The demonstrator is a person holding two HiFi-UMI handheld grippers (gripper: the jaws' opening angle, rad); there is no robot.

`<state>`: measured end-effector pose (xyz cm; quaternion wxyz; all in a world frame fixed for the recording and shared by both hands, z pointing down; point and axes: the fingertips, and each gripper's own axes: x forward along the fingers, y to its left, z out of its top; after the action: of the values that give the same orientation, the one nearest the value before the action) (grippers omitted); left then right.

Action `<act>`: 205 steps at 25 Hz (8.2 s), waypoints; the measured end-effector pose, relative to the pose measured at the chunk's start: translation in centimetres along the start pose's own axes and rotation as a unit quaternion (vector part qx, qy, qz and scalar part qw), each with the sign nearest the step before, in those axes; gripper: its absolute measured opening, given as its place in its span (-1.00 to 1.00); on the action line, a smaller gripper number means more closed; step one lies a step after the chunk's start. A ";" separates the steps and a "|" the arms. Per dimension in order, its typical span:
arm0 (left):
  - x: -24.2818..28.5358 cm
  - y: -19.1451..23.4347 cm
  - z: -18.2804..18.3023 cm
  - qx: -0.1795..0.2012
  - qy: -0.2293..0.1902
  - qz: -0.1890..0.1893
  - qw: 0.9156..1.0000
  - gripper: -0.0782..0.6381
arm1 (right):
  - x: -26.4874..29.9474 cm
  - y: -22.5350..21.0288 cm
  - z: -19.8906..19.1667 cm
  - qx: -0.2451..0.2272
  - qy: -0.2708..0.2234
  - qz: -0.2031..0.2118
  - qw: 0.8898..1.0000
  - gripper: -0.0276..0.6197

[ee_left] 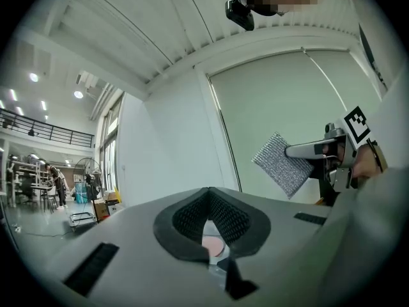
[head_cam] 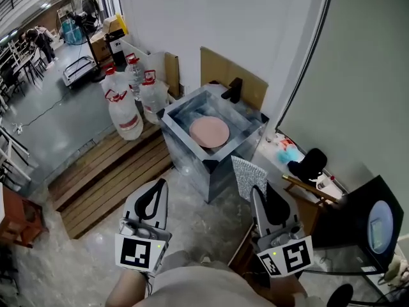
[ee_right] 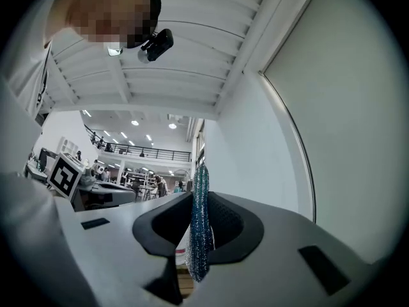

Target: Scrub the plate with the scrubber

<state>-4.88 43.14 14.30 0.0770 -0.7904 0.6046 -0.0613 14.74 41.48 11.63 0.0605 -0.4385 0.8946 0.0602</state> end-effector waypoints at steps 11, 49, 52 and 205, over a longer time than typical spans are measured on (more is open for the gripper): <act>3.0 0.4 -1.0 -0.006 -0.002 -0.004 1.000 -0.73 | 1.9 -1.6 -1.5 -0.005 0.010 0.002 1.000 -0.61; 41.6 19.1 -15.4 0.003 0.090 -0.178 0.980 -0.73 | 40.2 -14.1 -18.9 0.066 0.162 -0.049 0.983 -0.61; 43.8 19.0 -18.1 0.004 0.117 -0.187 0.975 -0.73 | 41.4 -14.9 -21.6 0.083 0.188 -0.049 0.977 -0.61; 59.9 8.5 -57.9 -0.148 0.510 -0.270 0.803 -0.61 | 36.9 -8.9 -65.3 -0.192 0.603 0.414 0.654 -0.58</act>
<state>-8.28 -19.65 69.67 -0.3801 -0.7780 0.3209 -0.3839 -4.28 -3.11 69.51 -0.6089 0.0356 0.7919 -0.0280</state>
